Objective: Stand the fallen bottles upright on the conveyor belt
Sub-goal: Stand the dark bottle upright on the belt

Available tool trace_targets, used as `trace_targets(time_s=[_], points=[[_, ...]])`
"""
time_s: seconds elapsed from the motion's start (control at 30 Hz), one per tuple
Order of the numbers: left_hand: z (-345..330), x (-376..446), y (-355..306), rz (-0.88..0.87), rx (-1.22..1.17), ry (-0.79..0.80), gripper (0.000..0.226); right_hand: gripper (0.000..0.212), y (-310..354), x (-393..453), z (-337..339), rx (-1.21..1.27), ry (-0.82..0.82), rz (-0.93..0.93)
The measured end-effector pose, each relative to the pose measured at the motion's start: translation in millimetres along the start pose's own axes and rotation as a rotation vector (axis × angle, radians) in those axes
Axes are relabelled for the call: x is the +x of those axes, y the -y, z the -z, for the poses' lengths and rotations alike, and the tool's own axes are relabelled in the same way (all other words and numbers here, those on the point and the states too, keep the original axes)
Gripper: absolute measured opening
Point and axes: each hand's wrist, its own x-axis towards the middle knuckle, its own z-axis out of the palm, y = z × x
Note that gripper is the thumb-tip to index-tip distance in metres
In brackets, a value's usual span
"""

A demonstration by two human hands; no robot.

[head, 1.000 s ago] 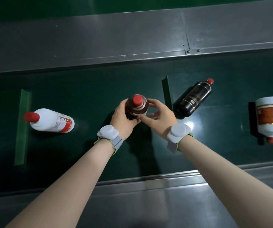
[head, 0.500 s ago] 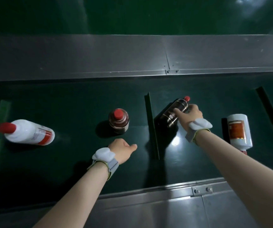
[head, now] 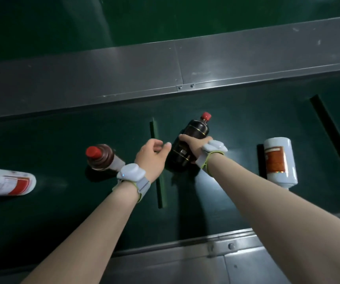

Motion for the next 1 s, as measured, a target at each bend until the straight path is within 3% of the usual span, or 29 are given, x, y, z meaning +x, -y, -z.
trace_targets(time_s=[0.07,0.2,0.33,0.5,0.8,1.0], points=[[-18,2,-12,-0.031,0.072,0.034,0.051,0.104,-2,-9,19,-0.109,-0.047,0.141],[-44,-3,-28,-0.122,0.098,0.091,0.078,0.077,-5,-22,56,-0.255,0.002,0.475],[-66,-8,-36,-0.199,0.058,0.022,0.073,0.073,-11,-30,73,-0.297,0.031,0.685],[-91,-21,-36,-0.221,0.203,0.013,0.082,0.067,-38,-20,84,-0.293,0.075,0.775],[-110,-29,-39,-0.184,0.33,0.056,0.063,0.074,-58,-7,97,-0.244,0.124,0.673],[-93,-45,-44,-0.217,0.389,0.108,0.077,0.079,-63,-14,106,-0.314,0.113,0.702]])
